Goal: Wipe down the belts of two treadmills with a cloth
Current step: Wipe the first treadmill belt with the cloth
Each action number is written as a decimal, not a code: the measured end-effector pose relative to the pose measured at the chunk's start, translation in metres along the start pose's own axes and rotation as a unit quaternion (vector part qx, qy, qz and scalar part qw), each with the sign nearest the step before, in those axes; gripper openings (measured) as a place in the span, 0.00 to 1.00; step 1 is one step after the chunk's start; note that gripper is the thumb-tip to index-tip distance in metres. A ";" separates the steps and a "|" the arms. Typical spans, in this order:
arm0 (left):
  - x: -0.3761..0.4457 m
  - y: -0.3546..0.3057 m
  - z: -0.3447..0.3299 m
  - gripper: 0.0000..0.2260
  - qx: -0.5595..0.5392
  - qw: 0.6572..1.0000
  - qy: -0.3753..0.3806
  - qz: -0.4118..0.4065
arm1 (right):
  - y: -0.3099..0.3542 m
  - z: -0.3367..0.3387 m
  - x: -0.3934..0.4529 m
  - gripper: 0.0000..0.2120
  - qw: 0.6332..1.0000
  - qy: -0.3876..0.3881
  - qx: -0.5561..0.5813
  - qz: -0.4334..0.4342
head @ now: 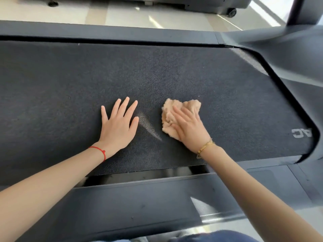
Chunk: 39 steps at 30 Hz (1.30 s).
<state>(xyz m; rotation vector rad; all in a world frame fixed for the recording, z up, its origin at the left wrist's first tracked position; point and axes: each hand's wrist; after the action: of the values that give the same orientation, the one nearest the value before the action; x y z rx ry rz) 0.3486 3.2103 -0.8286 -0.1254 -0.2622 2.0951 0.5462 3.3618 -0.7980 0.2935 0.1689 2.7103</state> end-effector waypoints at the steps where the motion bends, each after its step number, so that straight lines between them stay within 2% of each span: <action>1: -0.001 0.002 0.001 0.25 -0.002 1.000 -0.002 0.004 | 0.017 -0.003 -0.001 0.21 0.999 -0.004 0.002 0.043; 4: -0.005 0.011 0.003 0.24 -0.009 1.000 -0.005 0.018 | 0.060 -0.018 -0.009 0.22 0.990 0.044 0.026 0.134; 8: -0.013 0.030 0.009 0.24 -0.014 0.999 -0.012 0.048 | 0.060 -0.020 -0.012 0.23 0.982 0.079 0.023 0.167; 10: -0.017 0.033 0.010 0.24 -0.009 0.998 -0.009 0.063 | 0.043 -0.006 0.002 0.23 0.983 0.087 -0.048 0.157; 12: -0.020 0.031 0.010 0.24 -0.004 0.997 -0.010 0.076 | 0.012 0.001 0.023 0.23 0.987 0.077 -0.114 0.080; 15: -0.020 0.025 0.011 0.24 -0.003 0.997 -0.013 0.081 | -0.018 0.004 0.036 0.24 0.997 0.055 -0.045 -0.017; 17: -0.019 0.024 0.011 0.24 0.000 0.996 -0.013 0.087 | -0.001 -0.006 0.038 0.22 0.999 0.042 -0.025 0.008; 19: -0.020 0.025 0.011 0.24 0.009 0.996 -0.013 0.083 | 0.032 -0.013 0.032 0.18 0.994 0.035 -0.028 0.104; 21: -0.021 0.027 0.012 0.27 0.016 0.997 -0.005 0.075 | 0.051 -0.025 0.019 0.20 0.984 0.054 0.005 0.167; 25: -0.028 0.034 0.016 0.28 0.017 0.997 0.012 0.068 | 0.042 -0.027 0.013 0.23 0.982 0.066 0.040 0.175; 27: -0.030 0.037 0.019 0.27 0.014 0.997 0.016 0.070 | 0.038 -0.012 0.029 0.23 0.982 0.053 0.011 0.179; 30: -0.025 0.040 0.021 0.25 0.007 0.997 0.026 0.077 | 0.018 0.000 0.072 0.33 0.992 0.057 -0.025 0.108; 33: -0.007 0.047 0.025 0.25 0.000 0.996 0.035 0.080 | -0.022 -0.022 0.125 0.29 0.997 0.067 -0.041 0.021; 35: 0.009 0.055 0.025 0.25 -0.002 0.995 0.035 0.089 | -0.023 -0.037 0.158 0.23 0.995 0.088 -0.050 -0.014; 37: 0.026 0.062 0.025 0.25 0.000 0.995 0.029 0.098 | 0.003 -0.050 0.181 0.20 0.995 0.079 -0.062 0.007; 39: 0.041 0.069 0.025 0.25 0.006 0.995 0.022 0.099 | 0.028 -0.057 0.186 0.20 0.995 0.060 -0.050 0.070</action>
<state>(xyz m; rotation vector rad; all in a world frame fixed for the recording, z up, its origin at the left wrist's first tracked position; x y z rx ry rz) 0.2647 3.2077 -0.8196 -0.1975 -0.2179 2.2875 0.3557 3.4082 -0.8157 0.1160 0.0486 2.8649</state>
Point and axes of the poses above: each hand's wrist, its own x-axis towards the middle knuckle, its own z-axis out of the back of the hand, y = z × x, and after that the axes turned 4 degrees about y, right-handed
